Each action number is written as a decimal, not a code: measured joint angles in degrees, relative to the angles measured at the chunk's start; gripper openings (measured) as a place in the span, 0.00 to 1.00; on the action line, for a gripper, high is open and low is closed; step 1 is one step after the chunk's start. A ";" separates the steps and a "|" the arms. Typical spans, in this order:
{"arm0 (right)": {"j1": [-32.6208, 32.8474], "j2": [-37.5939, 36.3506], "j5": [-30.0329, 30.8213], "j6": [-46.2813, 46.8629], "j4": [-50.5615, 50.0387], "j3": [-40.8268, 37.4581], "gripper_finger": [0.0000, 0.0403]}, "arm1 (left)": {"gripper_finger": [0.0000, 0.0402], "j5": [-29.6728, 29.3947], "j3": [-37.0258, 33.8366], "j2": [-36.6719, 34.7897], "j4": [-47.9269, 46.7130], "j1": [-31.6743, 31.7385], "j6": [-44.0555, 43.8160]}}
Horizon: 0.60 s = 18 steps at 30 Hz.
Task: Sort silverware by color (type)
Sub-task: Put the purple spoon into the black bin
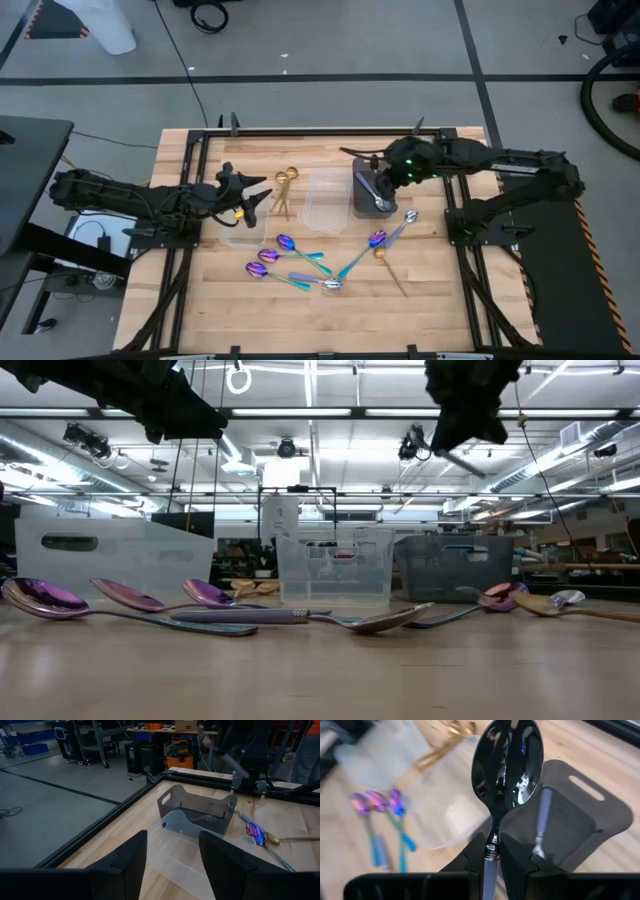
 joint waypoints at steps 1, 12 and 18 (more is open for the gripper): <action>-0.74 1.01 0.00 -0.85 0.03 0.00 0.13 | 0.47 0.00 0.00 0.01 0.00 0.00 0.00; -7.59 10.25 -0.04 -9.15 1.45 -0.02 0.13 | 0.47 0.00 0.00 0.00 -0.02 0.00 0.01; -9.20 14.58 -0.09 -11.42 2.77 -0.02 0.13 | 0.47 0.00 0.00 0.01 -0.04 0.00 0.02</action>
